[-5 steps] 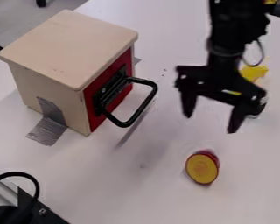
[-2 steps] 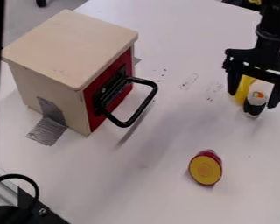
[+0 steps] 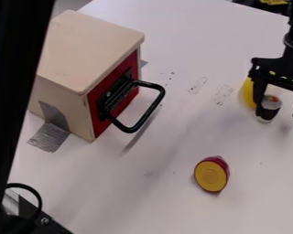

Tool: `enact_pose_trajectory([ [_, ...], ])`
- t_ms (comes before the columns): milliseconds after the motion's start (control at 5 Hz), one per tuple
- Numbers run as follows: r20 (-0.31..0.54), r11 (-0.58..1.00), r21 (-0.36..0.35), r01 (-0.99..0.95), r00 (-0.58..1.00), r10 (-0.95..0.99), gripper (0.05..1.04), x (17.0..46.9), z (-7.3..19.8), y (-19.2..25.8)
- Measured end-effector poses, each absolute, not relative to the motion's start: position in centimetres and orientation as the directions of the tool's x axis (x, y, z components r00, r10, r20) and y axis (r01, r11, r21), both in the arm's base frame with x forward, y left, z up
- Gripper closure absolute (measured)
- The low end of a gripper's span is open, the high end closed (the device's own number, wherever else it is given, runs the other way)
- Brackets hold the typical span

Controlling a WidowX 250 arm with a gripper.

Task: Put the suhi on the top of the drawer

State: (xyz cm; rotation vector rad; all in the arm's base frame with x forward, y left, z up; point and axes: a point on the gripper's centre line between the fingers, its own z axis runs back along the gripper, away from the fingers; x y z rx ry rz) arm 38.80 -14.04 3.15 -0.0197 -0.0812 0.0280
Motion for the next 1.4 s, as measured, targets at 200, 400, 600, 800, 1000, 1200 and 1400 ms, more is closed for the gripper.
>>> enact_pose_trajectory([
  [200, 0.053, 0.999, -0.021, -0.029, 0.998, 0.03, 0.119, 38.9, 1.9, -14.4],
  [400, 0.034, 0.999, -0.013, -0.042, 0.999, 0.042, 0.396, 38.7, 1.0, -14.4],
  [600, 0.033, 0.999, -0.012, -0.034, 0.999, 0.035, 0.629, 38.7, 1.0, -14.3],
  [800, 0.018, 0.999, -0.004, -0.04, 0.999, 0.04, 0.694, 38.0, 1.4, -13.7],
  [1000, 0.091, 0.998, -0.035, -0.051, 0.994, 0.054, 0.703, 36.9, 7.0, -12.5],
  [1200, 0.148, 0.993, -0.054, -0.104, 0.983, 0.11, 0.703, 34.5, 12.7, -9.1],
  [1400, 0.154, 0.985, -0.059, -0.165, 0.973, 0.172, 0.703, 31.5, 16.5, -4.9],
])
